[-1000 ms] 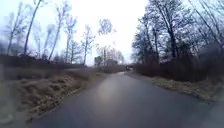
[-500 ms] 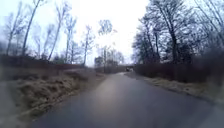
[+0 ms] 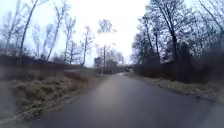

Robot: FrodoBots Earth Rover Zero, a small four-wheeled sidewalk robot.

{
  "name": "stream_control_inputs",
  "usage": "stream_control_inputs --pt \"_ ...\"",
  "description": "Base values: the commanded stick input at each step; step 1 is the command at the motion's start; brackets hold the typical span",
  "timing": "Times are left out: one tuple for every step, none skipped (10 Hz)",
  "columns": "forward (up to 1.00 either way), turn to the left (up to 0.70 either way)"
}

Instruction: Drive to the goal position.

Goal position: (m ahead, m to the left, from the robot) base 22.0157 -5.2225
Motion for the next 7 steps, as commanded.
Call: stream_control_inputs --pt "0.70 0.00" --pt "0.70 0.00" --pt "0.70 0.00" --pt "0.70 0.00" --pt "0.70 0.00" --pt "0.70 0.00" --pt "0.70 0.00"
